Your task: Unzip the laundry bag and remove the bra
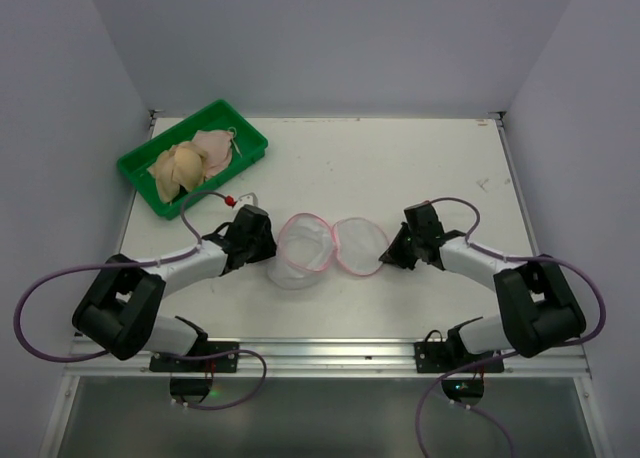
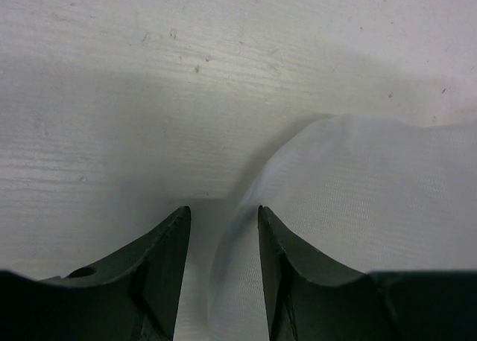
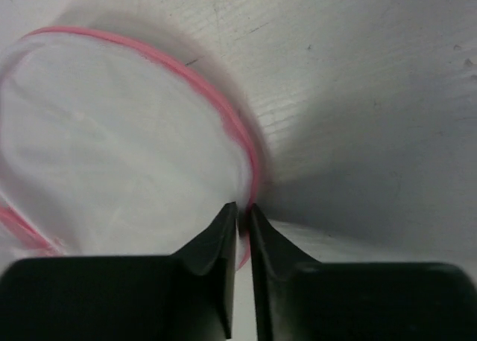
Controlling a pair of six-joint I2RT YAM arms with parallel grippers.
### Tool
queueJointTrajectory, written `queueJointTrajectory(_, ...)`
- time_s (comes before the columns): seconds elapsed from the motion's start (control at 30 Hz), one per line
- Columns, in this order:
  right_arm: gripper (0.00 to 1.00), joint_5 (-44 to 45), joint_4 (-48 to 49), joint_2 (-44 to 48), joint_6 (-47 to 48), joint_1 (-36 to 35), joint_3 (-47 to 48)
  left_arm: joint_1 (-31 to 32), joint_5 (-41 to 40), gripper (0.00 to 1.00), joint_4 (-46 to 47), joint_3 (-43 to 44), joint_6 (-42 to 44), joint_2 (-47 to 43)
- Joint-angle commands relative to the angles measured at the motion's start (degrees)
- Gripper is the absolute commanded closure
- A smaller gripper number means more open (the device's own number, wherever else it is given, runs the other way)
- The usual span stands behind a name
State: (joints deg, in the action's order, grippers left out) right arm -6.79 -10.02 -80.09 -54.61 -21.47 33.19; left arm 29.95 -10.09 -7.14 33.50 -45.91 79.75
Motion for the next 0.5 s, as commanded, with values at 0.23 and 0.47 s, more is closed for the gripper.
queueJointTrajectory(0.23,1.00,12.66,-9.74,10.65,8.37,-2.16,7.32,-0.60,-0.81,0.62,-5.70,-1.86,-0.76,0.94)
queueJointTrajectory(0.47,1.00,18.03,-7.56,19.62,23.90,-9.10,13.56,-0.42,-0.29,0.71,-5.78,3.33,-0.41,4.36)
